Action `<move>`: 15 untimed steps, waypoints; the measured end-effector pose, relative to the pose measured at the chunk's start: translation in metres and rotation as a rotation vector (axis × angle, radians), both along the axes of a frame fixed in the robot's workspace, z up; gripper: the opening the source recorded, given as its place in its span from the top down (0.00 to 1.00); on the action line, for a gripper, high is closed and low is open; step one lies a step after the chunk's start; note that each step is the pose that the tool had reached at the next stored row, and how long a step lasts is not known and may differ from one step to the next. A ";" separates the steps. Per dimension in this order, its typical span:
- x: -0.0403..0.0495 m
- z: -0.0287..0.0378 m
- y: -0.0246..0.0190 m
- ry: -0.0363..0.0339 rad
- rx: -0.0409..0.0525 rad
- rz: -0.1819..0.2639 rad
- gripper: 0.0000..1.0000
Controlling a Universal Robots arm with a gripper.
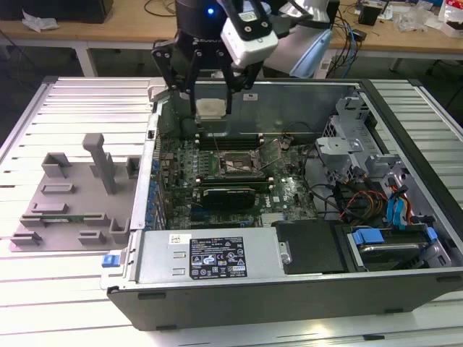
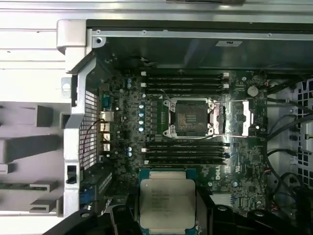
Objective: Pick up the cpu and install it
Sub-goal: 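Pick up the cpu and move it towards the insertion slot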
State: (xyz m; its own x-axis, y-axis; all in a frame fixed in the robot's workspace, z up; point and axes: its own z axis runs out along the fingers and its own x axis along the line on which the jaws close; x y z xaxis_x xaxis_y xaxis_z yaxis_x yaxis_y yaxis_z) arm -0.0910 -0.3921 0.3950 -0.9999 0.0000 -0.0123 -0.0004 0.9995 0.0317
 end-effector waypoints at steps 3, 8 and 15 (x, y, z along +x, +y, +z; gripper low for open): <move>0.0165 0.0000 0.0000 0.0000 0.0000 0.000 0.45; 0.0458 0.0000 0.0000 0.0000 0.0000 0.000 0.45; 0.0485 -0.0047 0.0005 0.0002 0.0001 0.000 0.45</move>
